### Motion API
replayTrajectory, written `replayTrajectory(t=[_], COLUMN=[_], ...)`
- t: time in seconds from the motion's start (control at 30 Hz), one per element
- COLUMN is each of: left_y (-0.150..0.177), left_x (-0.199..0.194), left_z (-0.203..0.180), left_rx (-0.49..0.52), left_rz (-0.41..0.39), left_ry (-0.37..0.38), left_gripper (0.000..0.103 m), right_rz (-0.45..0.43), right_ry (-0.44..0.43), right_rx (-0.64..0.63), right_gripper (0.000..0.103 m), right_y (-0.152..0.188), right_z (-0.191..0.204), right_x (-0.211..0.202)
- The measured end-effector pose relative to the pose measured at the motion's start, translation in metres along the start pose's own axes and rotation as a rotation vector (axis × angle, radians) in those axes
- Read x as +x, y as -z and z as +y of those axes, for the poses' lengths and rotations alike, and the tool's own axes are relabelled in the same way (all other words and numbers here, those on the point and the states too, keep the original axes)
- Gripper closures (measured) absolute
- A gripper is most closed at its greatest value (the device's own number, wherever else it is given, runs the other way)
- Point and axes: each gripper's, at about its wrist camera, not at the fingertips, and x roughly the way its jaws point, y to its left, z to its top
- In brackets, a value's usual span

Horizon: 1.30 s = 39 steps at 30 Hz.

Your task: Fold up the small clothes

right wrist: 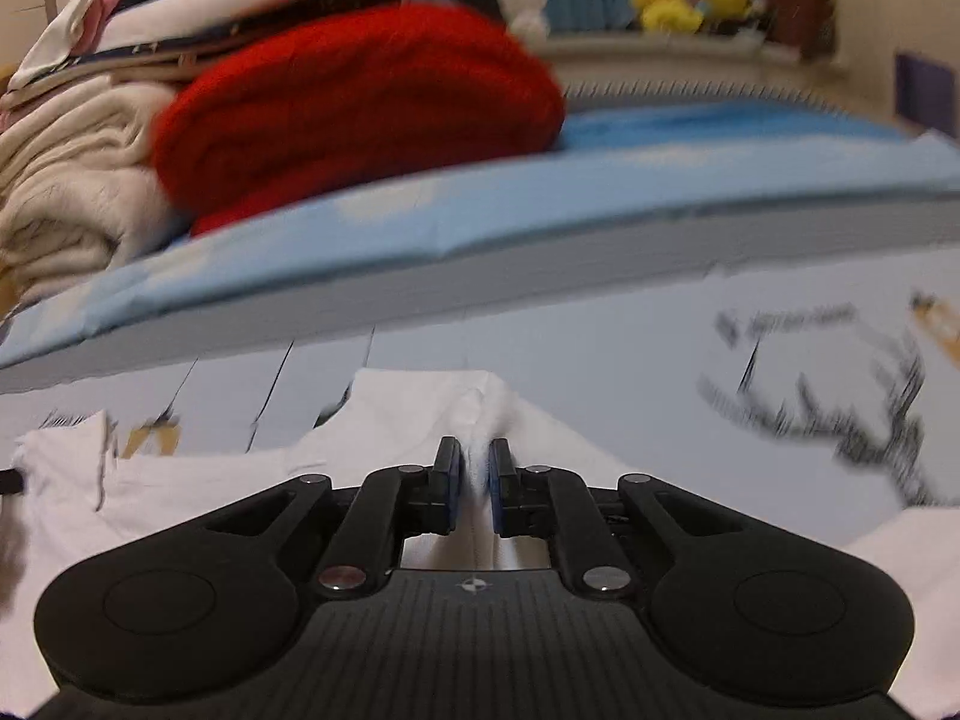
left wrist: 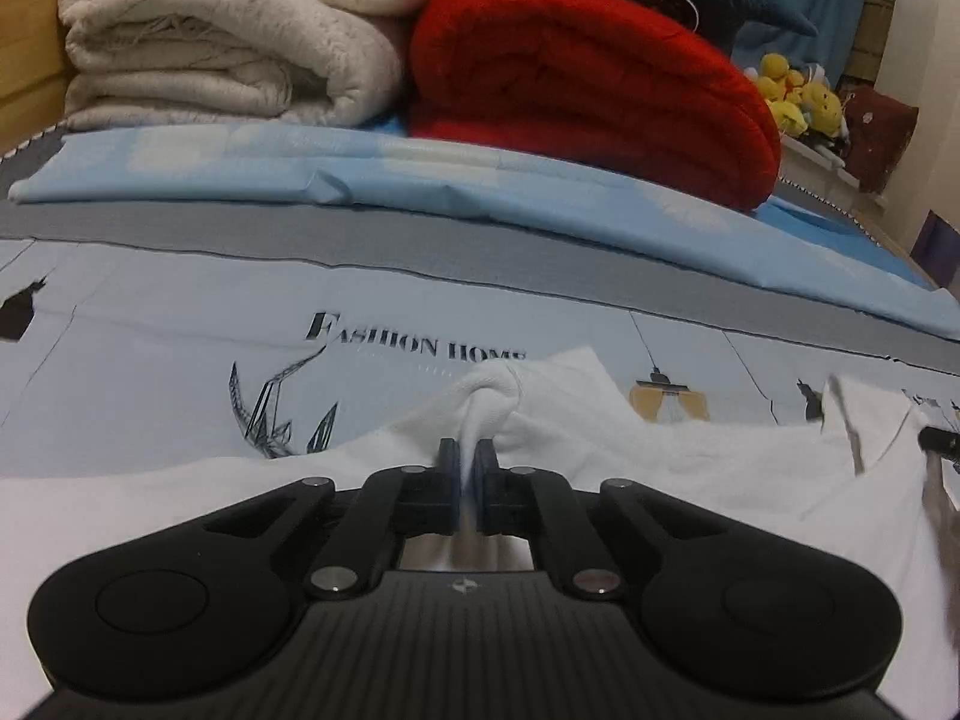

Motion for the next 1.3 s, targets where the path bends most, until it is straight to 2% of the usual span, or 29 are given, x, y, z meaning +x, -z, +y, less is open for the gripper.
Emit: replayTrajectory(t=[0.07,0.2,0.27,0.3,0.33,0.37,0.43,0.5,0.57,0.67,0.77,0.87,0.93,1.0,1.07,1.2,1.3], left_y=[-0.002,-0.002,0.005,0.012,0.021,0.028,0.038,0.039,0.041,0.060,0.101,0.148,0.174,0.190,0.200,0.213,0.219], left_x=[0.002,-0.021,-0.025,-0.024,-0.018,-0.012,-0.029,-0.043,-0.062,-0.096,-0.130,-0.164,-0.187,-0.211,-0.235,-0.271,-0.285], left_z=[-0.002,-0.013,-0.018,-0.020,-0.021,-0.024,-0.032,-0.032,-0.026,-0.026,-0.038,-0.052,-0.053,-0.043,-0.023,0.031,0.058], left_rx=[0.001,0.070,0.106,0.123,0.142,0.166,0.258,0.265,0.221,0.185,0.214,0.303,0.352,0.371,0.339,0.141,-0.072], left_rz=[0.051,0.019,0.052,0.105,0.197,0.275,0.238,0.282,0.304,0.376,0.444,0.492,0.510,0.520,0.524,0.531,0.498], left_ry=[-0.031,0.040,0.118,0.156,0.189,0.188,0.130,0.122,0.144,0.166,0.156,0.084,0.064,0.021,-0.020,-0.078,-0.015], left_gripper=[0.095,0.093,0.085,0.074,0.061,0.061,0.059,0.059,0.059,0.059,0.059,0.059,0.059,0.059,0.058,0.057,0.057], right_rz=[0.017,0.032,0.082,0.163,0.224,0.241,0.243,0.236,0.244,0.244,0.246,0.264,0.275,0.289,0.321,0.459,0.519], right_ry=[0.028,0.032,0.021,0.018,0.035,0.080,0.124,0.131,0.131,0.090,0.060,0.035,0.018,0.010,0.021,0.096,0.130], right_rx=[-0.041,-0.063,-0.082,-0.094,-0.102,-0.112,-0.114,-0.078,-0.065,-0.049,-0.029,0.025,0.053,0.075,0.094,0.191,0.218], right_gripper=[0.089,0.085,0.085,0.085,0.085,0.085,0.084,0.083,0.083,0.083,0.082,0.079,0.077,0.069,0.065,0.065,0.065], right_y=[-0.003,-0.003,0.004,0.010,0.015,0.020,0.020,0.017,0.016,0.019,0.027,0.045,0.060,0.083,0.110,0.165,0.185], right_z=[0.003,-0.001,-0.004,-0.006,-0.007,-0.009,-0.014,-0.022,-0.028,-0.031,-0.030,-0.029,-0.029,-0.031,-0.036,-0.056,-0.063], right_x=[0.003,-0.004,-0.003,0.003,0.007,0.004,-0.011,-0.033,-0.058,-0.106,-0.154,-0.204,-0.233,-0.259,-0.277,-0.285,-0.282])
